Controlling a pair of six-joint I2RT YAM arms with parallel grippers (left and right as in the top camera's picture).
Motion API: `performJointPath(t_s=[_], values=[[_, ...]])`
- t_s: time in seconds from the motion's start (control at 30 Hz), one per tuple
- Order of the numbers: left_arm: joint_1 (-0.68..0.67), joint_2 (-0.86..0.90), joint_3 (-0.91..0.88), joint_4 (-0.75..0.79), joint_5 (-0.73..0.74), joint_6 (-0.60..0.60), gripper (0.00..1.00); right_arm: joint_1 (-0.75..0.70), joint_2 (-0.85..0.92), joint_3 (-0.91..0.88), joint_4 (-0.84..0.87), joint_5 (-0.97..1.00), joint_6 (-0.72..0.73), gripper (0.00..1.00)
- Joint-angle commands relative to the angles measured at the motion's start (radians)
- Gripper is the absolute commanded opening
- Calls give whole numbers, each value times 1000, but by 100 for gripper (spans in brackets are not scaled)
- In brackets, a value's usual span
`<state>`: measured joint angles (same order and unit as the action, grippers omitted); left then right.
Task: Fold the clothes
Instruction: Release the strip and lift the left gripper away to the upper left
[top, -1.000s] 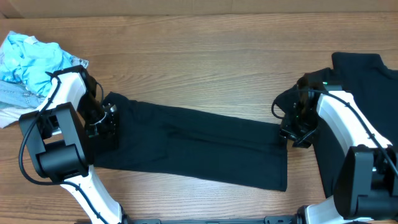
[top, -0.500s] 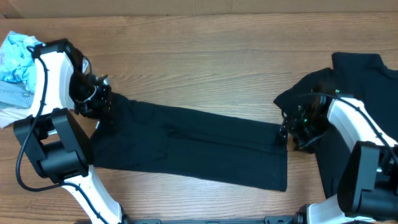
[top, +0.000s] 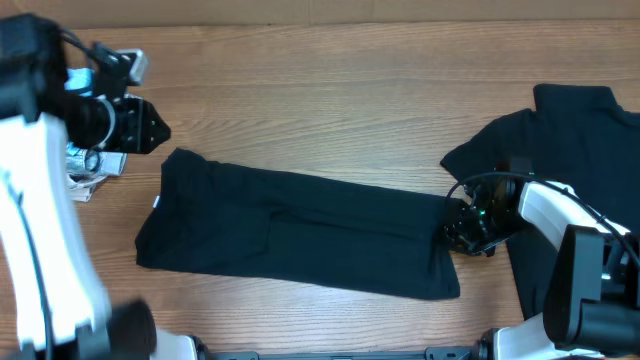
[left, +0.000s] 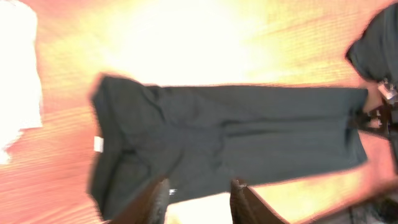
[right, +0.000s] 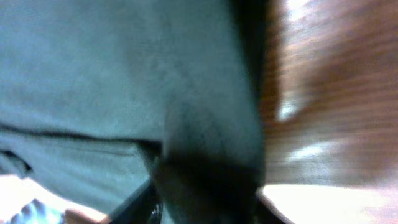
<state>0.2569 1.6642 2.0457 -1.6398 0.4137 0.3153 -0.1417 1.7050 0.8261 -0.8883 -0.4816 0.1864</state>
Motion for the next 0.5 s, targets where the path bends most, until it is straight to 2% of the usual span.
performJointPath(t_s=[0.0,0.03,0.07,0.1,0.13,0.33,0.47], values=[[3,-122,17,19,-110,-33,43,-2,8,-17,24,17,-19,17],[3,-148,17,25,-127,-39,44,-4,8,-10,17,29,-19,13],[3,-166,17,30,-137,-48,54,-6,8,2,5,41,-19,10],[3,-180,17,35,-139,-51,68,-11,8,14,-9,57,-18,8],[3,-191,17,42,-139,-51,100,-16,8,33,-31,91,0,7],[3,-193,16,58,-140,-91,100,-48,-6,206,-194,243,27,4],[3,-180,16,58,-140,-95,100,-57,-21,381,-304,325,27,4]])
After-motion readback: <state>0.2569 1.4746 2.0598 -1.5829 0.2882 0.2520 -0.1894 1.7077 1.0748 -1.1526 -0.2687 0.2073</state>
